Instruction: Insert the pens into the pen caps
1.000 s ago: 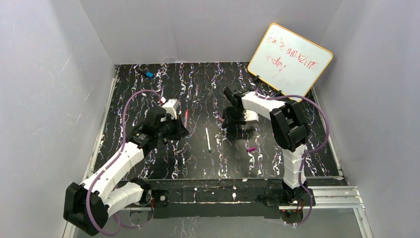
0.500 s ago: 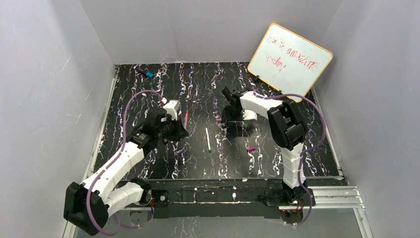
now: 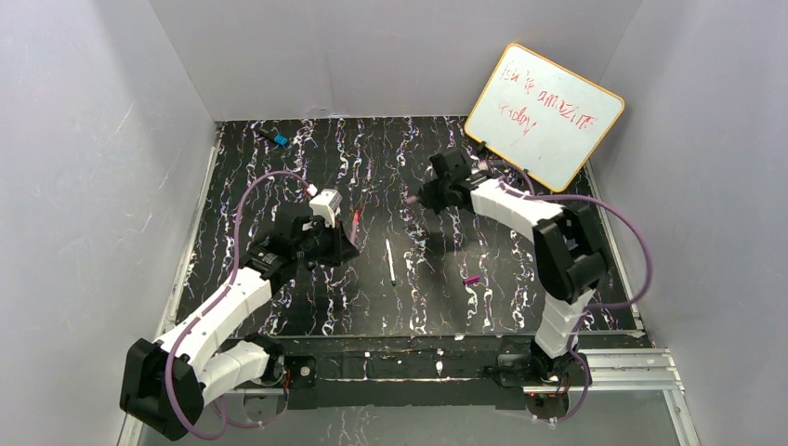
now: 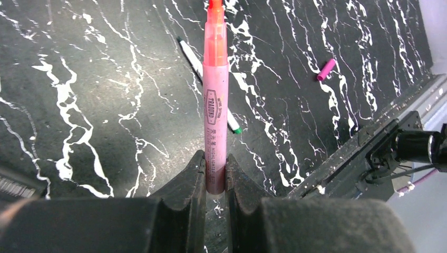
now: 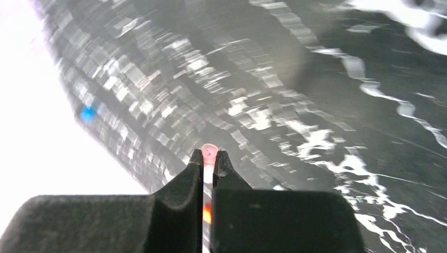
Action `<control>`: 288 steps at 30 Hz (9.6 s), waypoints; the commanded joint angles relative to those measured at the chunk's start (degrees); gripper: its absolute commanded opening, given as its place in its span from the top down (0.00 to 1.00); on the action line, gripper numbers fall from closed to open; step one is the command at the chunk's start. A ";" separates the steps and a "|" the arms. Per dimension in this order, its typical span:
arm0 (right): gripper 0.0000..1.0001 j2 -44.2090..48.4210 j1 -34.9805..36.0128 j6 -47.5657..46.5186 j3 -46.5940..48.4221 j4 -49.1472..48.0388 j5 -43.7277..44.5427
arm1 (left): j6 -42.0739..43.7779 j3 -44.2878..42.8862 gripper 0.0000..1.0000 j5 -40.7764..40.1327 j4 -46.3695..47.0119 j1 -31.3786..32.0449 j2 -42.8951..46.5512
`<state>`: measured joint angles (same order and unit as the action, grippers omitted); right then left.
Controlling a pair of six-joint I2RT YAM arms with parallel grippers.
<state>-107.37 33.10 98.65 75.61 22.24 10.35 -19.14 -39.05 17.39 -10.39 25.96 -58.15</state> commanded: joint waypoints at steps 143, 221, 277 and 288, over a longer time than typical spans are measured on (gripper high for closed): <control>0.99 30.13 8.80 -72.29 -2.63 -25.22 -38.97 | -2.08 11.85 1.00 24.47 37.62 -0.38 10.67; 0.99 31.74 10.69 -73.70 -7.50 -33.80 -33.77 | 2.20 12.07 1.00 23.81 33.03 -0.38 11.14; 0.99 30.16 11.77 -73.62 -10.34 -30.88 -36.29 | 6.19 9.68 1.00 22.60 34.14 -0.38 12.49; 0.99 32.64 15.93 -76.17 -11.74 -26.85 -33.29 | 9.96 3.12 1.00 23.11 34.64 -1.48 5.20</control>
<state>-76.01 46.22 23.64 64.14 -9.32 -21.19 -11.75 -30.61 40.34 19.46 25.52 -51.81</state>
